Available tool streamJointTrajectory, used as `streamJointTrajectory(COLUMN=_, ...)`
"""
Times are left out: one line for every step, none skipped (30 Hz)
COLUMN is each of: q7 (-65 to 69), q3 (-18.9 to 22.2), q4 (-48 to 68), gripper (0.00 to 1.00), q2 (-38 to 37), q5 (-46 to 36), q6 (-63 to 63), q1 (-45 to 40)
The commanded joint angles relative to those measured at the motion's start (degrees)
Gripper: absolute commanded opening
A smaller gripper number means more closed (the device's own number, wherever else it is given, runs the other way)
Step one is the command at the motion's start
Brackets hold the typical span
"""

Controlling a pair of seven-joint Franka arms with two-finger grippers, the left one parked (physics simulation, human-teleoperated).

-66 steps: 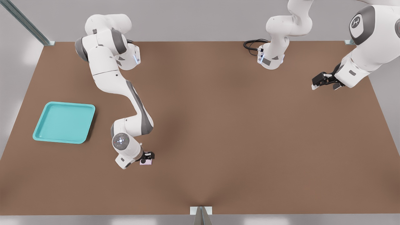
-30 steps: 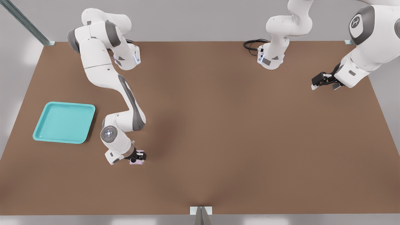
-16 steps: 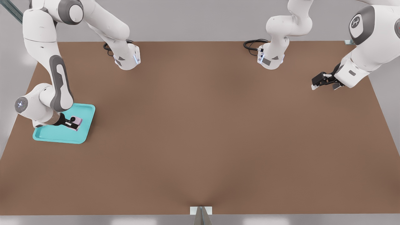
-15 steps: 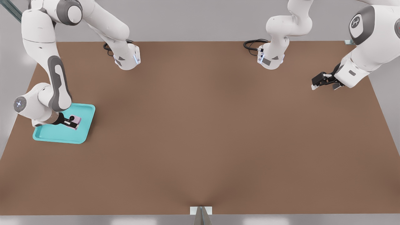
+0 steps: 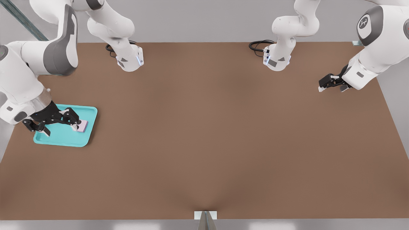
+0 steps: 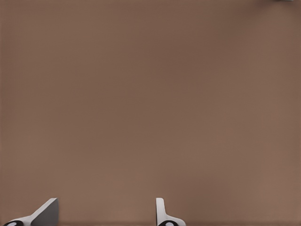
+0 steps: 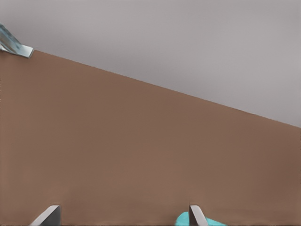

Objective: Keep left arm still and place phone on the tray with right arm

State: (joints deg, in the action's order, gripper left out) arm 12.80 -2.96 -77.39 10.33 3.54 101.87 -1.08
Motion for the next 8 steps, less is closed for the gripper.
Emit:
streamJointTrajectory(q7=-11.9, q3=3.0, q4=0.4, gripper=1.00, q2=-0.8, q5=0.3, q6=-15.1, q1=1.8)
streamJointTrajectory(q7=-12.6, q3=2.8, q4=-1.4, gripper=1.00, q2=-2.9, q5=-0.5, q6=-12.7, q1=1.7)
streamJointTrajectory(q7=-12.6, q3=2.3, q4=-5.4, gripper=1.00, q2=-4.9, q5=-0.5, q6=-10.0, q1=1.7)
streamJointTrajectory(q7=-12.5, q3=2.3, q4=-5.5, gripper=1.00, q2=-5.0, q5=-0.6, q6=-9.8, q1=1.8)
streamJointTrajectory(q7=-12.5, q3=2.3, q4=-5.5, gripper=1.00, q2=-4.9, q5=-0.6, q6=-9.8, q1=1.8)
streamJointTrajectory(q7=-12.4, q3=2.4, q4=-5.4, gripper=1.00, q2=-4.8, q5=-0.6, q6=-9.8, q1=1.8)
streamJointTrajectory(q7=-12.3, q3=2.4, q4=-5.5, gripper=1.00, q2=-4.8, q5=-0.6, q6=-9.8, q1=1.8)
streamJointTrajectory(q7=-12.0, q3=2.4, q4=-5.4, gripper=1.00, q2=-4.8, q5=-0.6, q6=-9.8, q1=1.8)
